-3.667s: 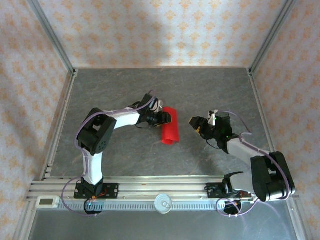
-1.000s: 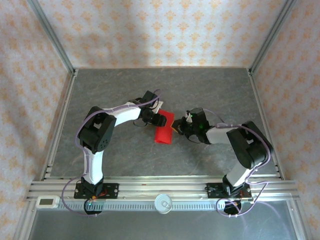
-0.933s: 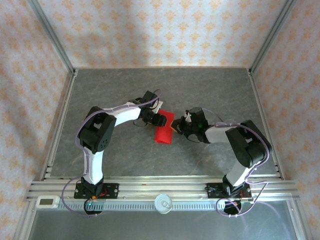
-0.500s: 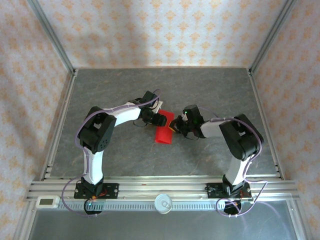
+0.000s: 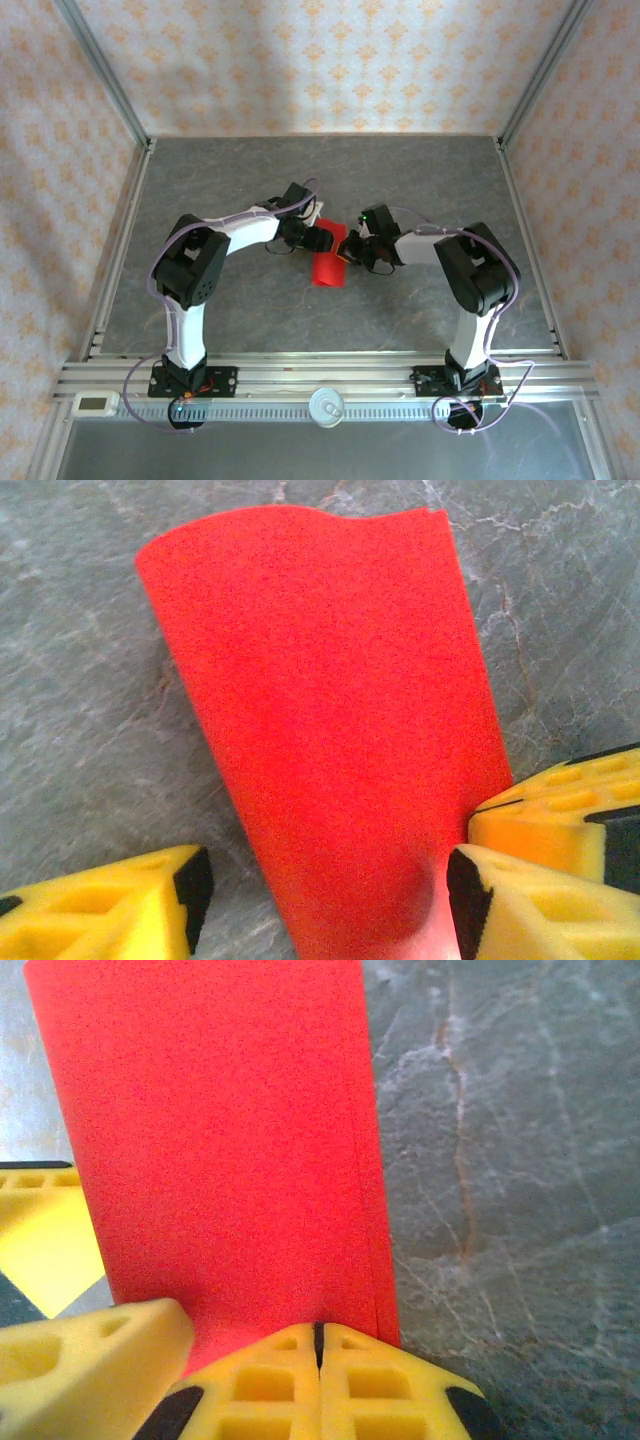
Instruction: Fold a paper plane with a square sheet of paper (pick it up from the middle)
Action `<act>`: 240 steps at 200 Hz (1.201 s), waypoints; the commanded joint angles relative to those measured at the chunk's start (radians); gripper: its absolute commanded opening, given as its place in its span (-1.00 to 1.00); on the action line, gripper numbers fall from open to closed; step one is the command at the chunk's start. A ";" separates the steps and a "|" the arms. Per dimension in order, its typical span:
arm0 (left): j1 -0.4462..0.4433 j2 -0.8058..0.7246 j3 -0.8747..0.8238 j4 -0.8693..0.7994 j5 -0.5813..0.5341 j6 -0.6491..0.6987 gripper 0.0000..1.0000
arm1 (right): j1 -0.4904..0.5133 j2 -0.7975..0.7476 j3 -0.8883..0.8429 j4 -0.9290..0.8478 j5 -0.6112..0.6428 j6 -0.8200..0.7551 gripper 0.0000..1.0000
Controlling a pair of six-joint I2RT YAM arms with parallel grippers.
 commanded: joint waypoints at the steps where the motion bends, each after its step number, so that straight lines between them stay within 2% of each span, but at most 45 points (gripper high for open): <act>1: 0.018 -0.096 -0.054 0.080 0.009 -0.118 0.37 | -0.008 0.065 -0.002 -0.195 0.054 -0.125 -0.89; 53: 0.002 -0.220 -0.235 0.269 0.035 -0.334 0.37 | -0.059 0.074 0.008 -0.212 -0.023 -0.169 -0.89; 116: -0.040 -0.175 -0.250 0.338 -0.001 -0.448 0.35 | -0.068 0.077 -0.011 -0.196 -0.051 -0.163 -0.89; 188: -0.062 -0.119 -0.220 0.277 -0.090 -0.435 0.31 | -0.068 0.070 -0.052 -0.119 -0.070 -0.091 -0.89; 210: -0.064 -0.108 -0.221 0.291 -0.068 -0.425 0.28 | -0.069 0.066 -0.060 -0.109 -0.075 -0.077 -0.89; 240: -0.070 -0.088 -0.208 0.288 -0.046 -0.395 0.14 | -0.068 0.043 -0.095 -0.038 -0.099 -0.018 -0.87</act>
